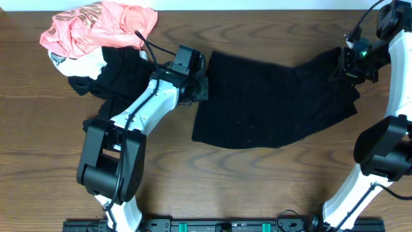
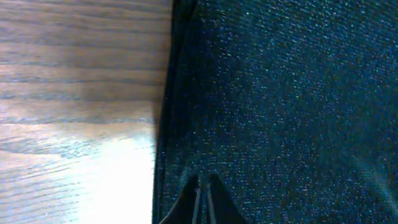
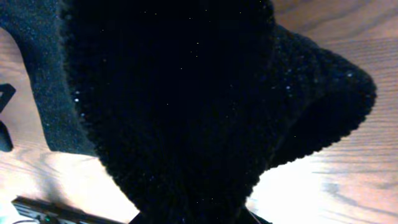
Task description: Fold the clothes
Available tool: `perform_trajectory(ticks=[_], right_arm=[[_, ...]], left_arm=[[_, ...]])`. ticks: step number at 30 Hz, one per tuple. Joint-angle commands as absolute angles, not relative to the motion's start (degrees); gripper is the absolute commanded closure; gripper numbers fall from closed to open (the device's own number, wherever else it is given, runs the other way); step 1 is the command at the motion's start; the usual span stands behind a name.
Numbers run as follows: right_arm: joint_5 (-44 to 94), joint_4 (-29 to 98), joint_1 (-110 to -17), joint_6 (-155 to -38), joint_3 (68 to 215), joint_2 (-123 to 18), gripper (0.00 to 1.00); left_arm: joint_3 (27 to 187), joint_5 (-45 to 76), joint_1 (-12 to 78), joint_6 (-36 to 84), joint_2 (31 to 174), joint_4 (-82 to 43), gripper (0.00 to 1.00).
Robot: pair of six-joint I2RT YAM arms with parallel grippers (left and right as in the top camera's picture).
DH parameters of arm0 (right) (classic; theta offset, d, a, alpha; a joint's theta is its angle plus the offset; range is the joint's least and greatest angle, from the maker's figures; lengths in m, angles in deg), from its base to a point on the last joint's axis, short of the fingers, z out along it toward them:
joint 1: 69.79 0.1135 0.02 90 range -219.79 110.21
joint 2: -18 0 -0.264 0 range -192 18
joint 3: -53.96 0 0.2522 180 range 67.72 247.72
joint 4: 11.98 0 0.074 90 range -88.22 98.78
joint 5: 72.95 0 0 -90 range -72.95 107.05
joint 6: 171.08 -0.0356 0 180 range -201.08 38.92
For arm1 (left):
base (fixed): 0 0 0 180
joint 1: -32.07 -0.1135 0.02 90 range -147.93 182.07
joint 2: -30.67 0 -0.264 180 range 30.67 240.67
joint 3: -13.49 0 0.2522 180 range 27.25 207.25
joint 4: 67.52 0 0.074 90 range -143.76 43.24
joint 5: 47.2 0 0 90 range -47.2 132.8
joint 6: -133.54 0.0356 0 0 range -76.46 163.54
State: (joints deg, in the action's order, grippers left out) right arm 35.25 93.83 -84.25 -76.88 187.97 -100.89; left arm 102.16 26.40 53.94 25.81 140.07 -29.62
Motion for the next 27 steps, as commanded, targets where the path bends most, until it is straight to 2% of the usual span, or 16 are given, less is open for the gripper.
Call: perform_trajectory(ticks=[1,8,27], right_arm=[[36.1,93.9,-84.5,-73.6,189.4,-99.6,0.99],[36.1,94.1,-84.5,-72.5,189.4,-99.6,0.99],[42.6,94.5,-83.6,-72.2,189.4,-99.6,0.99]], left_arm=[[101.6,25.0,55.6,27.6,141.0,-29.7,0.94],[101.5,25.5,58.7,34.0,142.6,-29.6,0.94],[100.9,29.6,58.0,35.2,148.2,-31.1,0.94]])
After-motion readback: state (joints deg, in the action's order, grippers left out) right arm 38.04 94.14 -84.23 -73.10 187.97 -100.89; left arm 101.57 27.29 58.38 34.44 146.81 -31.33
